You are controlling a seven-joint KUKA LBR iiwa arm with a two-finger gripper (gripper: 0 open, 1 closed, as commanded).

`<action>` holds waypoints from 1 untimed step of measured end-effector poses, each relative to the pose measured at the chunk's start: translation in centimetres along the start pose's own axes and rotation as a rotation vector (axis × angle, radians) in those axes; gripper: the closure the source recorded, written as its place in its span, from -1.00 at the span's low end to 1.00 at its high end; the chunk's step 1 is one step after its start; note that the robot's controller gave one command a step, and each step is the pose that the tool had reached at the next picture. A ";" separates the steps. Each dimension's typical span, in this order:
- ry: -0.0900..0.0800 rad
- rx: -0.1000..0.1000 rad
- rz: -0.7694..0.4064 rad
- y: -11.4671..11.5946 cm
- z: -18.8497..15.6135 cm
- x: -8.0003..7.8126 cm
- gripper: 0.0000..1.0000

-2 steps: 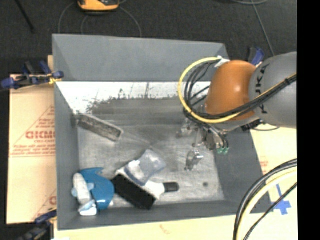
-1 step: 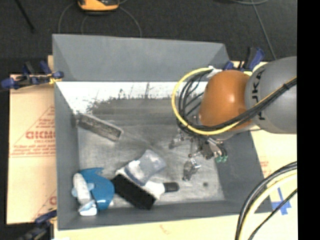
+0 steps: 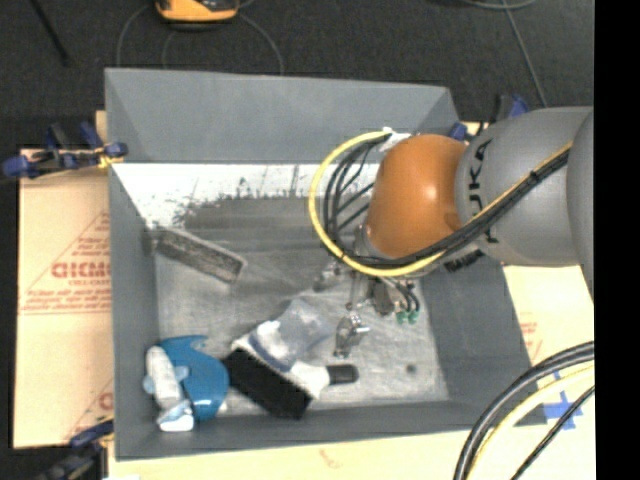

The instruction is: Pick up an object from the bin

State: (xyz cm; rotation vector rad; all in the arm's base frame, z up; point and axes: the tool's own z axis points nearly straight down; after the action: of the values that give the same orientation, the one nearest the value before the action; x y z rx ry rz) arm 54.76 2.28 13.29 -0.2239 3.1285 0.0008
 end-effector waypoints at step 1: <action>-0.001 0.000 -0.180 0.5 4.0 2.8 -1.00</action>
Offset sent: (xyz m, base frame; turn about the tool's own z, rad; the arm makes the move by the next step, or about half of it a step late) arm 0.0253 0.0507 -0.0629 0.0298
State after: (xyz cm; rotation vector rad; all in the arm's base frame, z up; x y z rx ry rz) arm 51.96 2.36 9.27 -0.5039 3.0944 -0.0003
